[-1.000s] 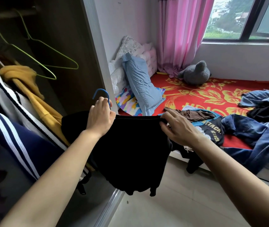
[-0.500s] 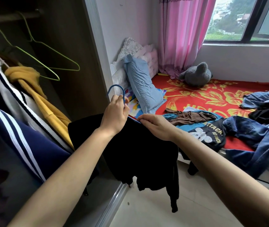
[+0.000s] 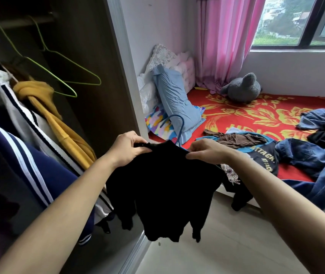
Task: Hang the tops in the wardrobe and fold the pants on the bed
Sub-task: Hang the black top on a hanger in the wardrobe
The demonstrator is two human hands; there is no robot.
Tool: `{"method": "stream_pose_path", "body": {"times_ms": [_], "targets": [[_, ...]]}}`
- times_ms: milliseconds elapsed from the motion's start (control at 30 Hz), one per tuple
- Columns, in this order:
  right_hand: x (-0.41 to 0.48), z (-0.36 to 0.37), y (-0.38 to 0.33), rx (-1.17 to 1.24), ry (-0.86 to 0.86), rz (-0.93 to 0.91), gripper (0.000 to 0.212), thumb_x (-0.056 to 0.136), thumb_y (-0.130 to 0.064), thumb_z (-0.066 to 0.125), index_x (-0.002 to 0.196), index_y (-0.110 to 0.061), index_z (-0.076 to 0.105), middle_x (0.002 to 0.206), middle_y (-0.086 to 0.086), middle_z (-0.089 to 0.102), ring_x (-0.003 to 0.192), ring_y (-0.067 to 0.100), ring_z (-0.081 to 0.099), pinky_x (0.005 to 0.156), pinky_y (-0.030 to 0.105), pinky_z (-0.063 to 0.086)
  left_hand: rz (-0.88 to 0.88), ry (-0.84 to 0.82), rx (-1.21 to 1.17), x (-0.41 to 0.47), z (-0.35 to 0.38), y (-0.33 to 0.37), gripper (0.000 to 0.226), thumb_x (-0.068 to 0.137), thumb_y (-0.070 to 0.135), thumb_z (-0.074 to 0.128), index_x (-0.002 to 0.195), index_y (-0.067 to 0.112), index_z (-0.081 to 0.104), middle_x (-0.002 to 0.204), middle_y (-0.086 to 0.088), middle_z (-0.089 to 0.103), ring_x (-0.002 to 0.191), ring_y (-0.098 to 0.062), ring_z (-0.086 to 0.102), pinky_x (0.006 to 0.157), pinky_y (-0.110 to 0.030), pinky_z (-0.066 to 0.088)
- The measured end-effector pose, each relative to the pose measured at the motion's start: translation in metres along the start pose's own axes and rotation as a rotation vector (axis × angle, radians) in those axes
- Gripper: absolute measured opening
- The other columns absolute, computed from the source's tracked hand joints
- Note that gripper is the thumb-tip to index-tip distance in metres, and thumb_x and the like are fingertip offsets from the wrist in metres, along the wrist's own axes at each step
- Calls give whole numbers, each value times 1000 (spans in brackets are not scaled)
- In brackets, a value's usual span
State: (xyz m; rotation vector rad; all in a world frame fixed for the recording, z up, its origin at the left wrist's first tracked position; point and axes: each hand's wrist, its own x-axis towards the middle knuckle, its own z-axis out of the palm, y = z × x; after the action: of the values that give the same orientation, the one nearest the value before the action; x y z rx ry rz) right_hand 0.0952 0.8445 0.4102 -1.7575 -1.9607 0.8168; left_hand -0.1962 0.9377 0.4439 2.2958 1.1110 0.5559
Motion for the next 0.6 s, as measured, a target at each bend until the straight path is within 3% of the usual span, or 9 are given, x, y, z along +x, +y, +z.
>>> {"method": "stream_pose_path", "body": {"times_ms": [100, 233, 333, 433, 500, 600], "targets": [[2, 12, -19, 259, 5, -62, 33, 97, -58, 53, 89, -29, 66, 74, -19, 56, 70, -1, 53, 65, 17, 39, 42, 64, -124, -4, 7, -1, 30, 79, 21, 82, 77, 50, 73, 83, 11, 63, 82, -6, 63, 73, -12, 43], [4, 17, -37, 320, 99, -167, 27, 104, -38, 50, 91, -18, 63, 70, -18, 51, 66, -1, 47, 66, 20, 35, 67, 60, -290, -10, 12, 3, 36, 82, 14, 78, 81, 50, 75, 86, 18, 69, 84, -3, 66, 74, -11, 47], [5, 20, -43, 461, 178, -186, 35, 104, -36, 51, 102, -3, 62, 79, -3, 51, 73, 10, 48, 69, 28, 35, 85, 82, -378, -14, 13, 1, 35, 85, 10, 75, 86, 45, 77, 89, 13, 73, 85, -3, 68, 72, -11, 48], [11, 23, -47, 365, 292, -200, 36, 103, -39, 52, 98, -5, 63, 80, 3, 56, 75, 12, 52, 70, 31, 40, 63, 115, -446, -16, 15, -5, 31, 86, 7, 73, 89, 37, 78, 92, 7, 74, 89, -9, 70, 75, -14, 51], [18, 25, -35, 143, 340, -165, 35, 102, -38, 54, 91, -7, 67, 86, 6, 60, 83, 15, 58, 77, 34, 44, 33, 235, -503, -18, 14, -6, 28, 87, 4, 72, 89, 31, 77, 90, 7, 75, 87, -9, 69, 75, -15, 51], [17, 29, -9, -106, 200, 10, 33, 102, -36, 55, 84, -13, 70, 83, -2, 60, 89, 23, 61, 80, 37, 45, 4, 400, -598, -18, 3, -9, 22, 87, 1, 70, 92, 22, 76, 88, 5, 75, 84, -10, 68, 77, -18, 54]]}}
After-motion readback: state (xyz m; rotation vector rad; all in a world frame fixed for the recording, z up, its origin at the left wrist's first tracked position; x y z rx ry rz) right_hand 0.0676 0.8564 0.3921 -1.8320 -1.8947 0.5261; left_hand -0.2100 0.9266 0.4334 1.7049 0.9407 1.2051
